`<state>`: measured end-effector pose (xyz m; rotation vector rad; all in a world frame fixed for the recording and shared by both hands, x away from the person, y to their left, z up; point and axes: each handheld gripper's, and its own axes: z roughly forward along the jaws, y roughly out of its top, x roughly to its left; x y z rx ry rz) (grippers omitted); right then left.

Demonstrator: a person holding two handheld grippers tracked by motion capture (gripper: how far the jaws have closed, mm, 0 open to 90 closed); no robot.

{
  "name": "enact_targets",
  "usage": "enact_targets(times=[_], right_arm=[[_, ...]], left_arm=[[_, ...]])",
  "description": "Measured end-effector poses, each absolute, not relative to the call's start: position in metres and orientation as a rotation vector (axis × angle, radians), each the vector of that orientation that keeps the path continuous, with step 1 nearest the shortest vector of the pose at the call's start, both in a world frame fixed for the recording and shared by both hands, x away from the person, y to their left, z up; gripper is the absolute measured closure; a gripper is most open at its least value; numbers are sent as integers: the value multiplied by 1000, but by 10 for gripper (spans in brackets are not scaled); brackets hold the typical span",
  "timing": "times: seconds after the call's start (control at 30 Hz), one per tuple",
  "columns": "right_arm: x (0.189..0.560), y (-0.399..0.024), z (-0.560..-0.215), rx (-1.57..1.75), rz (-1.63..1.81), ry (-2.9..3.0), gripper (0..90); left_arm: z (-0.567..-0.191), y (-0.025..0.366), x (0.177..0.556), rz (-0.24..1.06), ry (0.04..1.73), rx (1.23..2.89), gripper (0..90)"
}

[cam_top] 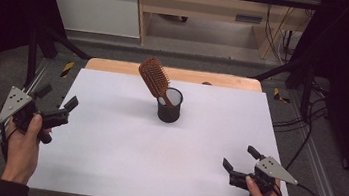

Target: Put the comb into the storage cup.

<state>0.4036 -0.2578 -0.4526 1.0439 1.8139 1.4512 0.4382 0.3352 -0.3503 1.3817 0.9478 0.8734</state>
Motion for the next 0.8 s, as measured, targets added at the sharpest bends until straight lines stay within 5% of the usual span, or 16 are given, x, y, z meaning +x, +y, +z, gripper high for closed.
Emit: enact_targets(times=[0.8], right_arm=[[404, -257, -454, 1032, 1445, 1822, 30]], left_arm=[[-389, 336, 420, 833, 961, 1419, 24]])
